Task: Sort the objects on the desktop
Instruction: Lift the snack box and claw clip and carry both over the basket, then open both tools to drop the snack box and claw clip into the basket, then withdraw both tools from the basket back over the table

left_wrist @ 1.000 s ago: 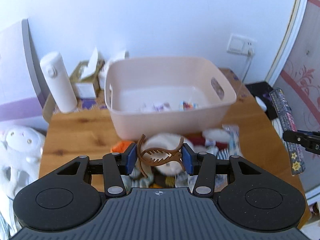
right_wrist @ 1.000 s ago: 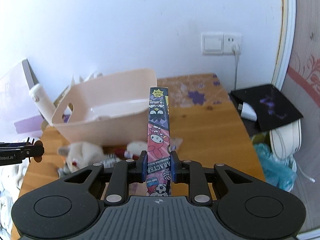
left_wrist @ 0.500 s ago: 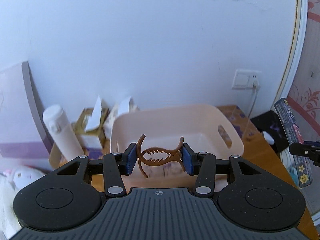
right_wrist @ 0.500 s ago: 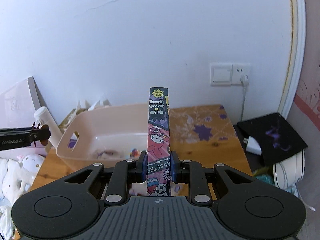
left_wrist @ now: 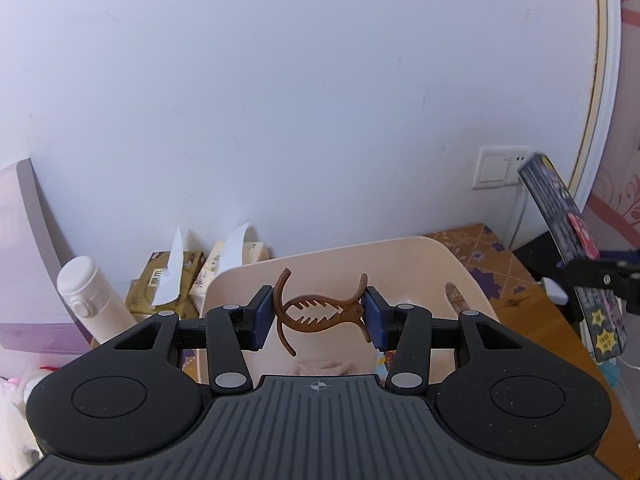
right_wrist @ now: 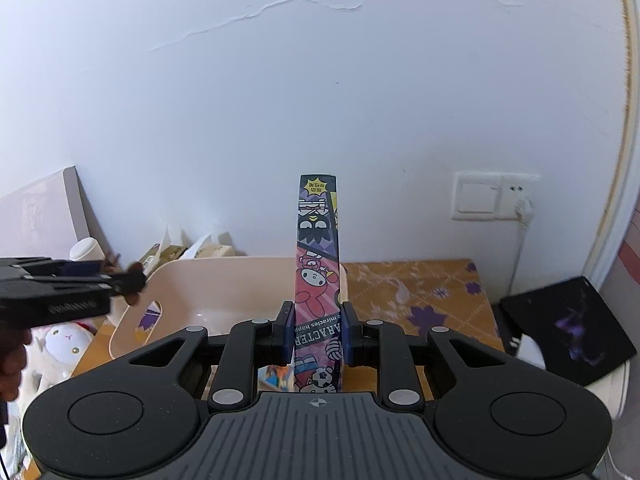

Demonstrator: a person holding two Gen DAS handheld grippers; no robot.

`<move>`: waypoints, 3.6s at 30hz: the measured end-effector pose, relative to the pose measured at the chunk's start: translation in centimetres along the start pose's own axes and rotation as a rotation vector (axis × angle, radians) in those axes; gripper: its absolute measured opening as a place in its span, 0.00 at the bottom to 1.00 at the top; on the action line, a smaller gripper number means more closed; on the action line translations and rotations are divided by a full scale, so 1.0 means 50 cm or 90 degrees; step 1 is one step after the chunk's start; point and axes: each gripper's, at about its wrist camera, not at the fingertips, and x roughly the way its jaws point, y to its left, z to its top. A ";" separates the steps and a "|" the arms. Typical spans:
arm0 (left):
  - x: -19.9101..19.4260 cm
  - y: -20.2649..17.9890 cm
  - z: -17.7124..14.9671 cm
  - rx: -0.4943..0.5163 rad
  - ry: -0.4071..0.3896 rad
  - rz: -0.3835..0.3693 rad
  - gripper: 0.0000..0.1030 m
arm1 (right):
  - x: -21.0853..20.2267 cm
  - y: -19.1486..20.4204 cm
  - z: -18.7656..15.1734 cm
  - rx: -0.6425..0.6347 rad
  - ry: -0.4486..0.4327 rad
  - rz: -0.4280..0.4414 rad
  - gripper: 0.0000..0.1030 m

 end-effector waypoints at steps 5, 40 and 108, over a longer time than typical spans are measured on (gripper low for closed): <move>0.059 -0.010 -0.001 0.002 0.024 0.013 0.47 | 0.048 0.012 0.026 -0.020 0.003 0.015 0.20; 0.318 0.032 -0.093 -0.062 0.284 0.037 0.57 | 0.354 0.082 -0.039 -0.132 0.200 0.048 0.33; -0.034 0.081 -0.339 -0.041 0.293 -0.079 0.74 | 0.029 0.073 -0.270 -0.103 0.193 0.007 1.00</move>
